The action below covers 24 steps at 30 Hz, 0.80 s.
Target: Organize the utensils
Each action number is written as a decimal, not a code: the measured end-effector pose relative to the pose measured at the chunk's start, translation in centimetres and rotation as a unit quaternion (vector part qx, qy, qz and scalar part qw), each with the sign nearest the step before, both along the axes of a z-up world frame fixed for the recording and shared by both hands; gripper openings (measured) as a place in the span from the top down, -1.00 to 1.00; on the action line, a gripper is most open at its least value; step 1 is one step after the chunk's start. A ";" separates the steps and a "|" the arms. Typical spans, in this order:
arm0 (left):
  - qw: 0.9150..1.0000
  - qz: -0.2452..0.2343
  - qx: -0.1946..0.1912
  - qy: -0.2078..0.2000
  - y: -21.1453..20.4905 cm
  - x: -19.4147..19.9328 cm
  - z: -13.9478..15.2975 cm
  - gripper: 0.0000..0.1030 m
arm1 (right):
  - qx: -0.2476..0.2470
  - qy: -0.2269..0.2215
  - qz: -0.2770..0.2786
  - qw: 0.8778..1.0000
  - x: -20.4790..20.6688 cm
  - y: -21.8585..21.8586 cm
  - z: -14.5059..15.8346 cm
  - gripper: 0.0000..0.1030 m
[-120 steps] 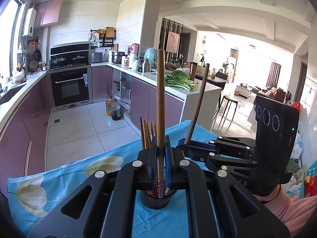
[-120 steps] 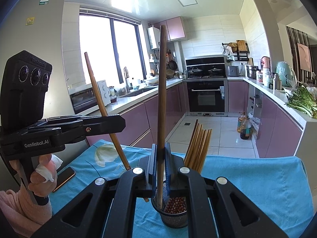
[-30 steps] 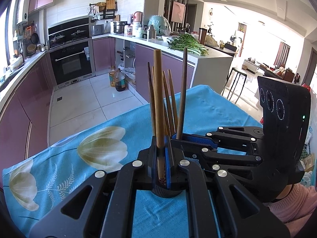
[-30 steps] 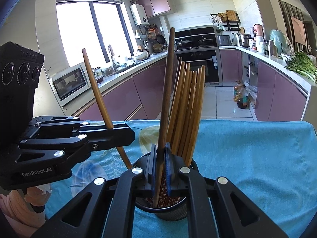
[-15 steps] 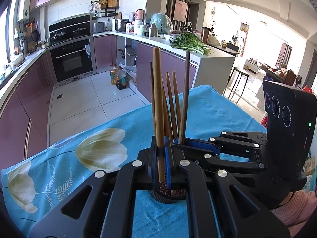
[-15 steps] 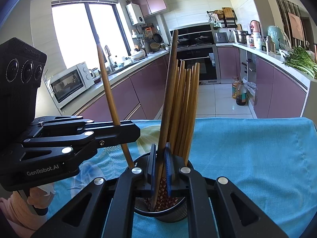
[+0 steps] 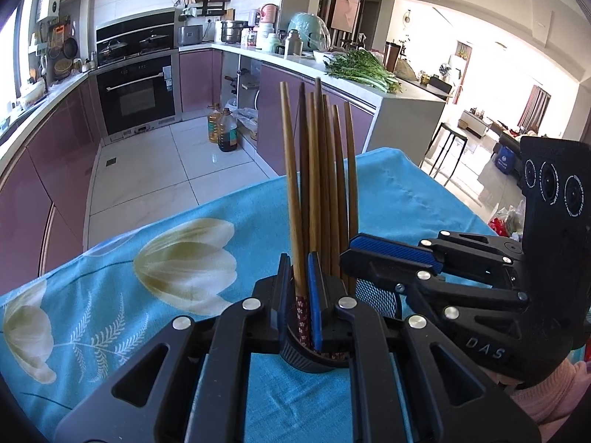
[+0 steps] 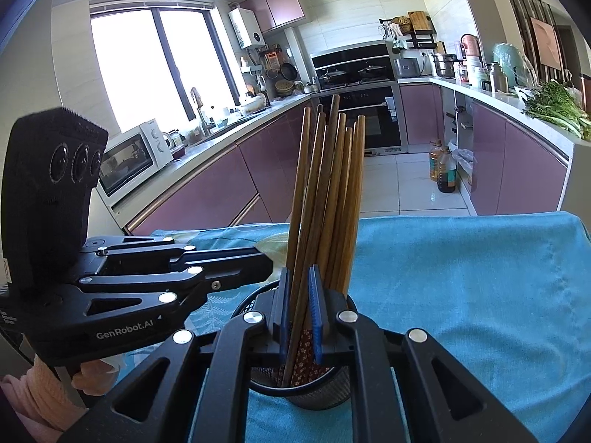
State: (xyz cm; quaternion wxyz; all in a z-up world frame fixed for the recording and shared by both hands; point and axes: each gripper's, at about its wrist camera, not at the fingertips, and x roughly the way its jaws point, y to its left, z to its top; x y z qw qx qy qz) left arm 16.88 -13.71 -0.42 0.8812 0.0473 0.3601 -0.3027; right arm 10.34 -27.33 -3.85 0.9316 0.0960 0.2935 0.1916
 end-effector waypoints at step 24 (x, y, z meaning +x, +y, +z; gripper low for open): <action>0.949 0.230 -0.032 -0.214 13.3 -13.7 1.4 -0.90 | -0.073 -0.128 -0.035 0.988 -7.4 4.6 0.3 -0.87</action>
